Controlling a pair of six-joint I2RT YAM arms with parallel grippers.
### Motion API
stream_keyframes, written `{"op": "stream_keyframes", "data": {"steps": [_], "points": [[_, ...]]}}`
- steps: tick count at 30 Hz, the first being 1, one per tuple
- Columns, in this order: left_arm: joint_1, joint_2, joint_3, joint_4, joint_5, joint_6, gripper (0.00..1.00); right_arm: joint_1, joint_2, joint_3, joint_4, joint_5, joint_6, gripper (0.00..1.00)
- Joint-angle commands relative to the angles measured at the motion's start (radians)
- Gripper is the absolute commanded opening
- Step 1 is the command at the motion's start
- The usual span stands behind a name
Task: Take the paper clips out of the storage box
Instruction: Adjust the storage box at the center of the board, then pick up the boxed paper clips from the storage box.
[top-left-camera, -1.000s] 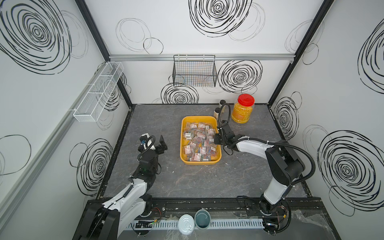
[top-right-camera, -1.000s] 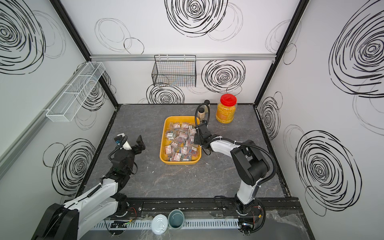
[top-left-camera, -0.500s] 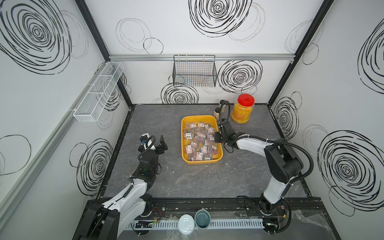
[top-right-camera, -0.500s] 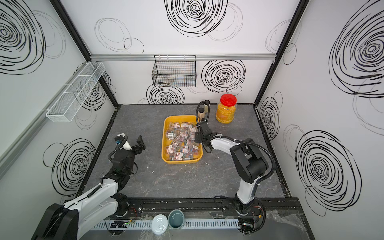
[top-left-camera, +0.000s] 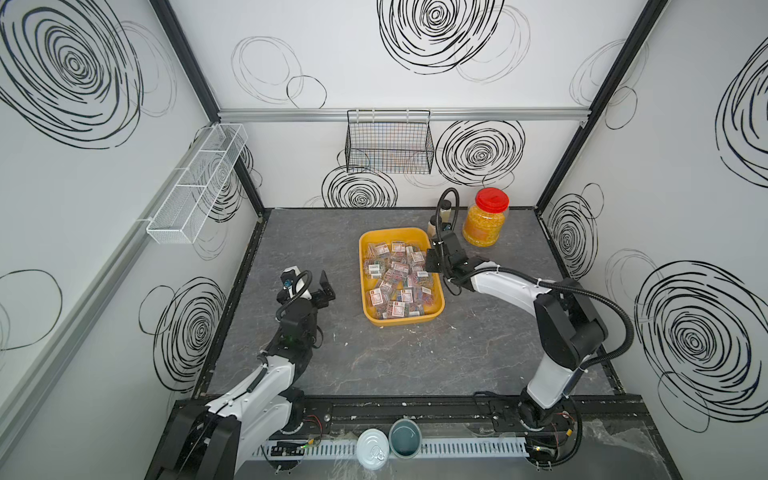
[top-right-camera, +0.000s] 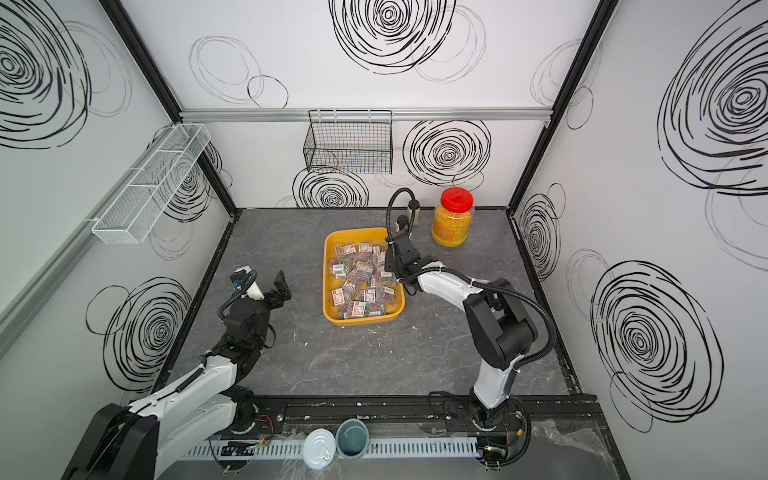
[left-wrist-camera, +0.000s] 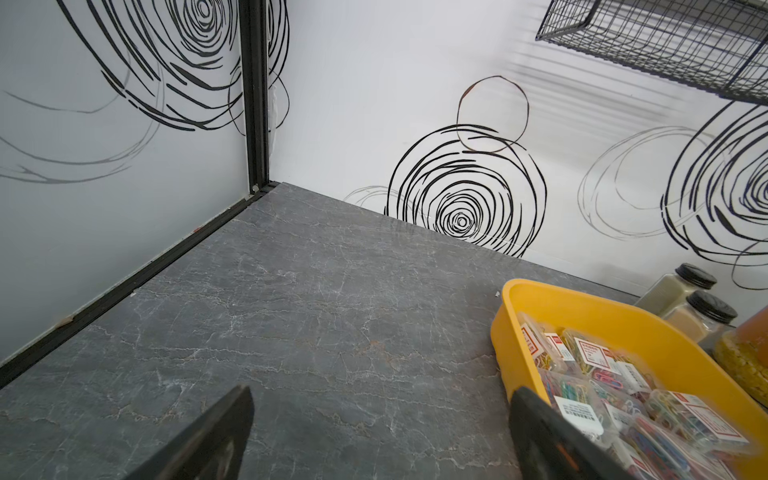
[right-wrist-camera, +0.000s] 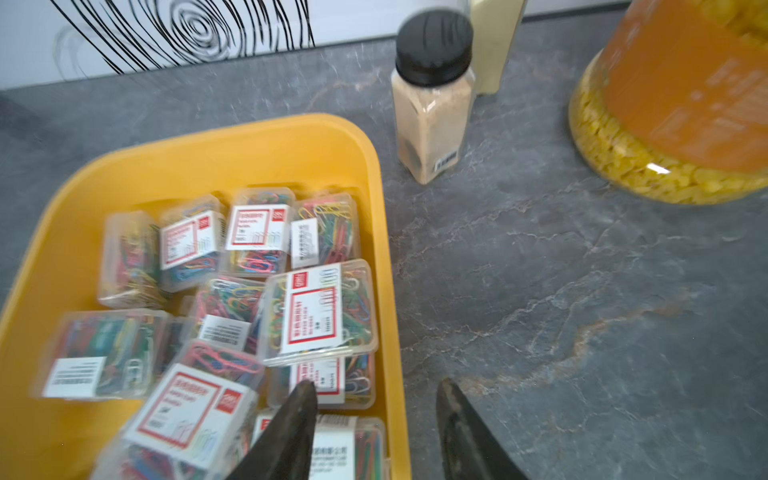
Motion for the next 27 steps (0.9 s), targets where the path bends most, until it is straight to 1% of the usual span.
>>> {"op": "stream_keyframes", "data": {"steps": [1, 4, 8, 12, 18, 25, 27], "points": [[-0.007, -0.001, 0.033, 0.027, -0.019, 0.010, 0.99, 0.065, -0.081, 0.024, -0.051, 0.107, 0.076, 0.55], [-0.008, -0.007, 0.028, 0.027, -0.021, 0.009, 0.99, 0.110, -0.096, 0.018, -0.039, 0.101, 0.135, 0.60], [-0.008, -0.012, 0.026, 0.027, -0.022, 0.008, 0.99, 0.147, -0.054, 0.040, -0.027, 0.071, 0.193, 0.67], [-0.010, -0.010, 0.028, 0.025, -0.022, 0.009, 0.99, 0.150, 0.039, 0.110, -0.070, 0.030, 0.239, 0.69], [-0.012, -0.010, 0.029, 0.022, -0.027, 0.009, 0.99, 0.151, 0.168, 0.202, -0.113, -0.001, 0.264, 0.73], [-0.012, -0.009, 0.029, 0.024, -0.028, 0.009, 0.99, 0.151, 0.254, 0.244, -0.119, -0.019, 0.274, 0.79], [-0.012, -0.007, 0.030, 0.023, -0.029, 0.008, 0.99, 0.151, 0.272, 0.252, -0.123, -0.023, 0.277, 0.79]]}}
